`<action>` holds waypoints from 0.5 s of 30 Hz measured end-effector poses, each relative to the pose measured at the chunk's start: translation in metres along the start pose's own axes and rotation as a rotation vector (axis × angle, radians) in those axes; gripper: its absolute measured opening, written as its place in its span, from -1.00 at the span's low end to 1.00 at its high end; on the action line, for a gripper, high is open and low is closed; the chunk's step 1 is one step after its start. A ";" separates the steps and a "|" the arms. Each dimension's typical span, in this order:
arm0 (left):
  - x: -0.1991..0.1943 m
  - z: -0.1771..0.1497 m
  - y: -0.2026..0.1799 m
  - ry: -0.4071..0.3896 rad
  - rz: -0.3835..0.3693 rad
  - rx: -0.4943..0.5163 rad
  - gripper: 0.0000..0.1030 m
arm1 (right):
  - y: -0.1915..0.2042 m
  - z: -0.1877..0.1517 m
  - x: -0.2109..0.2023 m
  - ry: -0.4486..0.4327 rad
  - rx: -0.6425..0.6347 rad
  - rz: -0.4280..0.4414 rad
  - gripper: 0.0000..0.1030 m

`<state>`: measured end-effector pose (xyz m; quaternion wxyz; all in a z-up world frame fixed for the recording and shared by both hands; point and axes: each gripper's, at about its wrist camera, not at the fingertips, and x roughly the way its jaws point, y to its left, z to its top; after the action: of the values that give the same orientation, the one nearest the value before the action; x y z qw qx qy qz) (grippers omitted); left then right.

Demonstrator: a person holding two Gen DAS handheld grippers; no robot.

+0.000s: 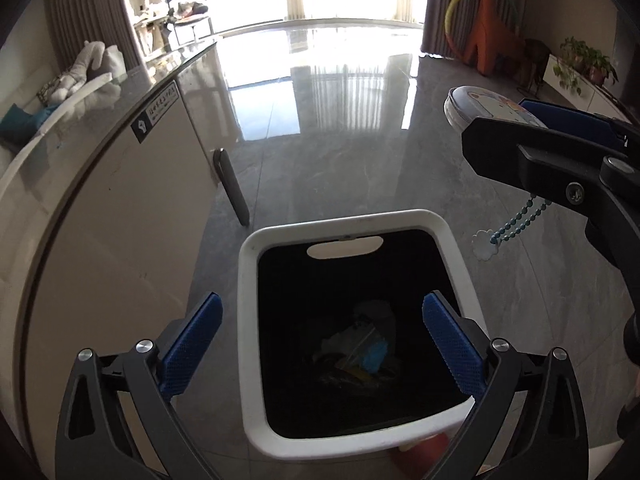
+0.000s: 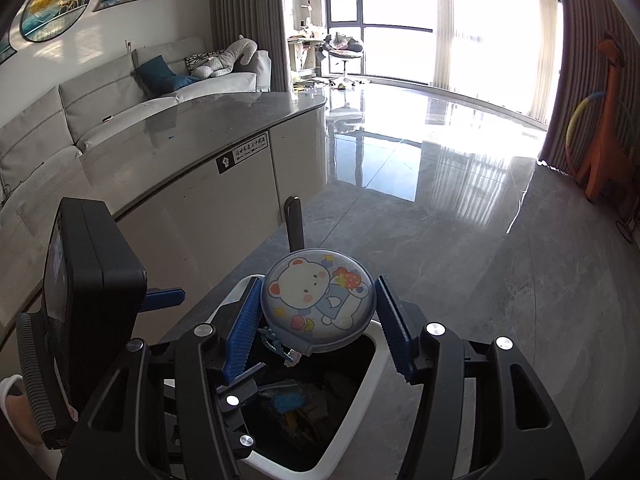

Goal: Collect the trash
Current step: 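Open the left tool dropping the glove bag while the right tool releases the tin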

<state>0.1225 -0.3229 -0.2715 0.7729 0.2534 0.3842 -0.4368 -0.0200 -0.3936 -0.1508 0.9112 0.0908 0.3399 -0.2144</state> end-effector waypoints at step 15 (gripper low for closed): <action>-0.041 0.008 0.039 -0.100 0.198 -0.076 0.91 | 0.006 -0.001 0.015 0.037 -0.020 0.057 0.13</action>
<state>0.1458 -0.2900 -0.2318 0.8395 0.2386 0.3344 -0.3556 -0.0077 -0.3930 -0.1616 0.9113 0.0954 0.3561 -0.1834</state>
